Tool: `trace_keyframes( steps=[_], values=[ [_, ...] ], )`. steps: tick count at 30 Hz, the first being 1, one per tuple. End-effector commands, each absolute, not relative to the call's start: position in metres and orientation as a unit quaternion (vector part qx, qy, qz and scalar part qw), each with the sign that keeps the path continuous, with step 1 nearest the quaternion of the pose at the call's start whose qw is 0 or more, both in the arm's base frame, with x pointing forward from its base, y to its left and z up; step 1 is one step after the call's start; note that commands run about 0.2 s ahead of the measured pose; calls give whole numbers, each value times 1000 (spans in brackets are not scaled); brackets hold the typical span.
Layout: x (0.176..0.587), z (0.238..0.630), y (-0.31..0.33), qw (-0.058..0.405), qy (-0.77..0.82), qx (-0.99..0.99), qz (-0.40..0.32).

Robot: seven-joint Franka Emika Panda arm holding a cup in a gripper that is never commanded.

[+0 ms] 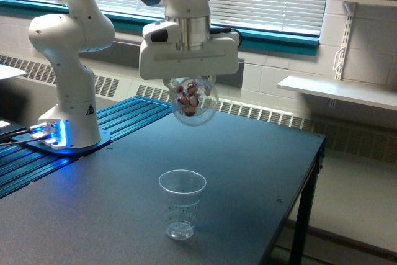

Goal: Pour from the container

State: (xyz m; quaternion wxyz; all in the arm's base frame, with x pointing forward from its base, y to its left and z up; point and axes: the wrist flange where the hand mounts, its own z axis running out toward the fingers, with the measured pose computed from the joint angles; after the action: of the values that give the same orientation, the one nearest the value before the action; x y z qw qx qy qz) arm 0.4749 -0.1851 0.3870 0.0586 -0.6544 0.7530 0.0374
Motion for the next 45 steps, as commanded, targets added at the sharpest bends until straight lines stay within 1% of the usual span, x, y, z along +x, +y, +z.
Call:
trace_keyframes(
  steps=[1,2,4,24,45],
  values=[
    [481,380,-185,68,739,-668,52],
    [483,389,-193,72,740,-667,52],
    [487,396,-198,77,741,-665,54],
    [477,369,-190,95,757,-644,55],
    [475,370,-170,115,752,-647,54]
  ],
)
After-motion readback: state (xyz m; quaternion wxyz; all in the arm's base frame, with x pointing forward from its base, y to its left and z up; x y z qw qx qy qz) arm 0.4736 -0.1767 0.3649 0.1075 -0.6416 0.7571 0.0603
